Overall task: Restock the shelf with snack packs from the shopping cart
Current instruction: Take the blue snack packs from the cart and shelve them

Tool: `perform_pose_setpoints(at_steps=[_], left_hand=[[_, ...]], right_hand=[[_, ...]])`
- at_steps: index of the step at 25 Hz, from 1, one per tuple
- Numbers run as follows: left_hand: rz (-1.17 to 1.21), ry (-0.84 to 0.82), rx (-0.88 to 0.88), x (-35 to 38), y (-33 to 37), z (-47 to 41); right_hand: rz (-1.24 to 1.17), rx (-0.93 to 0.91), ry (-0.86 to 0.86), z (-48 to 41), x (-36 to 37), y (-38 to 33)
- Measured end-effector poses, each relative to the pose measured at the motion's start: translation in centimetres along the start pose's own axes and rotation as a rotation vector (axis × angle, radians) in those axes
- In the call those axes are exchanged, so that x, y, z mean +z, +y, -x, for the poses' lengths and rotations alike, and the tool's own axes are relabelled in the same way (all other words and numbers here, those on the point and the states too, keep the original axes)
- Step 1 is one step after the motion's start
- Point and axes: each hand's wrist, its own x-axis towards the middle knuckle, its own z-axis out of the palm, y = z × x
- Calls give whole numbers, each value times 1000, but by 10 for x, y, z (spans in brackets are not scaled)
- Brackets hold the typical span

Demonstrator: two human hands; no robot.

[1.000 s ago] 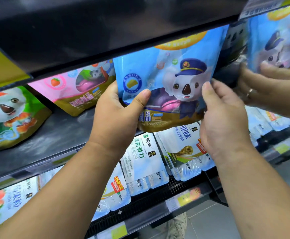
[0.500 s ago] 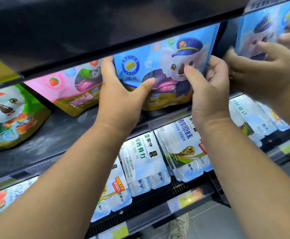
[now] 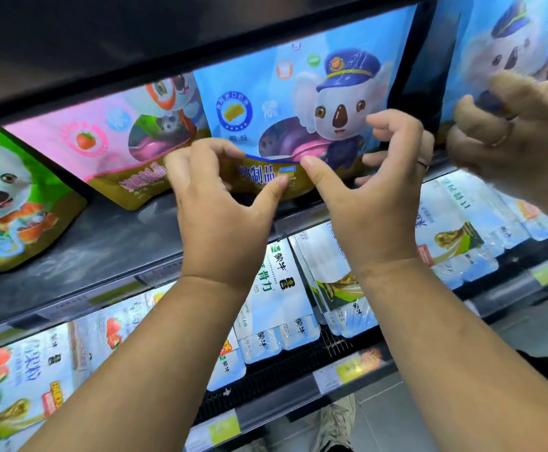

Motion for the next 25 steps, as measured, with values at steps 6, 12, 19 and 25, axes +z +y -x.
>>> perform_pose_setpoints(at_steps=[6, 12, 19, 25], left_hand=[[21, -55, -64, 11, 9, -12], [8, -55, -61, 26, 8, -26], [-80, 26, -91, 45, 13, -42], [-146, 39, -94, 50, 10, -64]], right_hand=[[21, 26, -37, -25, 3, 7], [14, 24, -10, -32, 16, 11], [20, 25, 79, -37, 37, 4], [90, 68, 59, -50, 55, -1]])
